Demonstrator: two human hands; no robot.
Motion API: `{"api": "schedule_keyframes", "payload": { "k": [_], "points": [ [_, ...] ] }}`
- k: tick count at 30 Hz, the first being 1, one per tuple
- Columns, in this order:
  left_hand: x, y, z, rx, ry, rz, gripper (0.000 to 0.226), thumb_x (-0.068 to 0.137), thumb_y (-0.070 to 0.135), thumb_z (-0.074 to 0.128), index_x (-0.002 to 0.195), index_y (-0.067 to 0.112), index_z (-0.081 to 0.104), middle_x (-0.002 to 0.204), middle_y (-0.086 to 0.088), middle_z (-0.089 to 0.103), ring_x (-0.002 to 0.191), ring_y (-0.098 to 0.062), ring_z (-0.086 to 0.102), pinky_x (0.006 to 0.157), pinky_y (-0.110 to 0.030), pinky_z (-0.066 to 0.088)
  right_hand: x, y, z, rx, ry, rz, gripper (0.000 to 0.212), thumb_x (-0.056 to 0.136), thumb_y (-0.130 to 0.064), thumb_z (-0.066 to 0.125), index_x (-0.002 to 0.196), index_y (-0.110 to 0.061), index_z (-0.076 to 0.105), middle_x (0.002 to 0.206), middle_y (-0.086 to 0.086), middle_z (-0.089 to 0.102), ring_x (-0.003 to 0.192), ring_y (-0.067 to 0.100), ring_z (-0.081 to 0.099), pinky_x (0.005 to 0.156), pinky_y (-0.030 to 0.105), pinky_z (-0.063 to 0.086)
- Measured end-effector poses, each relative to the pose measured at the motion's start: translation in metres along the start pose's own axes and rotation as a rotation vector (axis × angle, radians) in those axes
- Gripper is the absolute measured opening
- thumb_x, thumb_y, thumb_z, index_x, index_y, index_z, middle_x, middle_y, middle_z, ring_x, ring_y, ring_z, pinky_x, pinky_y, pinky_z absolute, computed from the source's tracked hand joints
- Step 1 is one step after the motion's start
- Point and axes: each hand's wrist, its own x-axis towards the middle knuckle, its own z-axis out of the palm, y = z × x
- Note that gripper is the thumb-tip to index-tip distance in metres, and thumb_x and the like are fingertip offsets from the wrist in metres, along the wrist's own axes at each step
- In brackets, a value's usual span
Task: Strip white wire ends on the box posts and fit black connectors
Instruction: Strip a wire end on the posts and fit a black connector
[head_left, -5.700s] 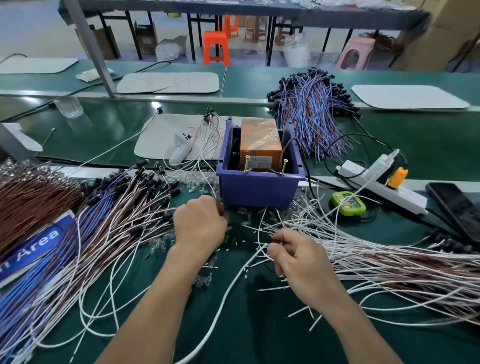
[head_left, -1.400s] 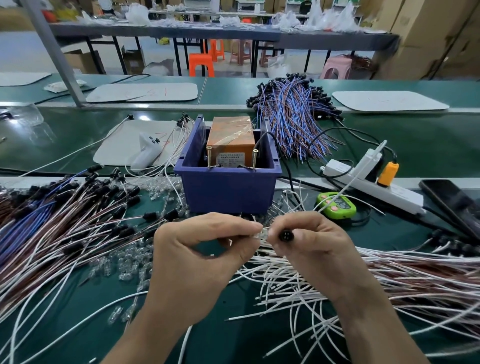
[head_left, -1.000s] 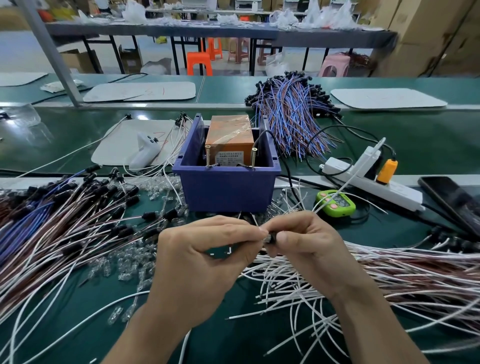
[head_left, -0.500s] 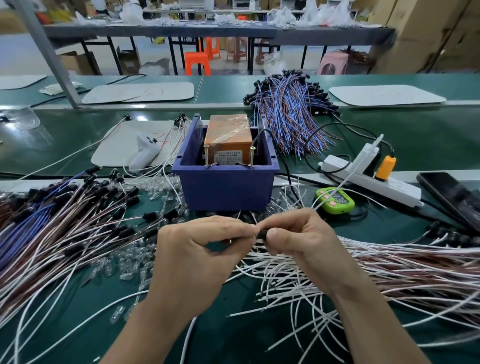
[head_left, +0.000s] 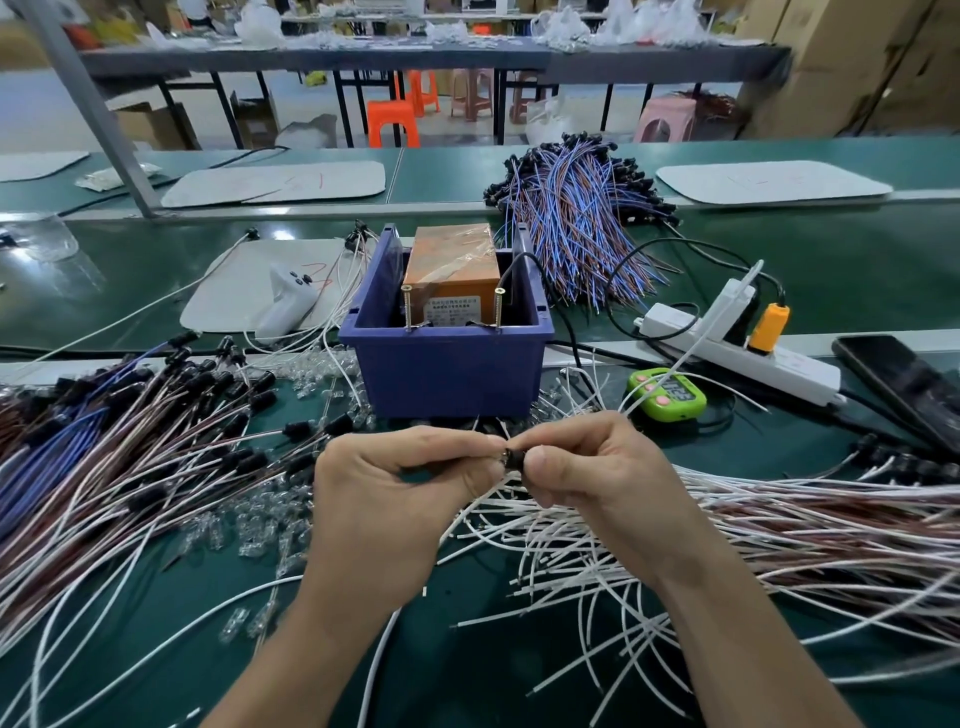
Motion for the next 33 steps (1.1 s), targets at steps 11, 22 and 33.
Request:
{"api": "schedule_keyframes", "payload": {
  "k": [11,22,33],
  "points": [
    [0.003,-0.006,-0.002,0.054,-0.076,-0.103,0.021,0.063,0.015,0.087,0.081,0.025,0.084,0.079,0.003,0.08,0.075,-0.015,0.078,0.071,-0.018,0.059,-0.003,0.001,0.001,-0.119,-0.041,-0.011,0.016,0.087,-0.009,0.068,0.091,0.003,0.076,0.054,-0.002,0.051,0.051,0.008,0.041,0.05,0.016,0.034],
    [0.014,-0.013,-0.019,-0.06,-0.323,-0.33,0.029,0.041,0.014,0.093,0.067,0.012,0.082,0.073,-0.016,0.076,0.065,-0.022,0.074,0.064,-0.022,0.057,-0.005,-0.003,0.003,-0.254,-0.184,0.038,0.013,0.088,-0.008,0.067,0.088,-0.008,0.08,0.059,0.0,0.052,0.056,0.01,0.042,0.054,0.019,0.036],
    [0.012,-0.016,-0.003,-0.085,-0.083,-0.16,0.032,0.06,0.01,0.092,0.088,0.024,0.085,0.088,-0.005,0.08,0.079,-0.014,0.076,0.071,-0.02,0.058,0.0,-0.004,0.019,-0.12,0.059,-0.053,0.014,0.093,-0.002,0.067,0.087,-0.005,0.079,0.06,0.001,0.049,0.054,0.008,0.037,0.054,0.018,0.035]
  ]
}}
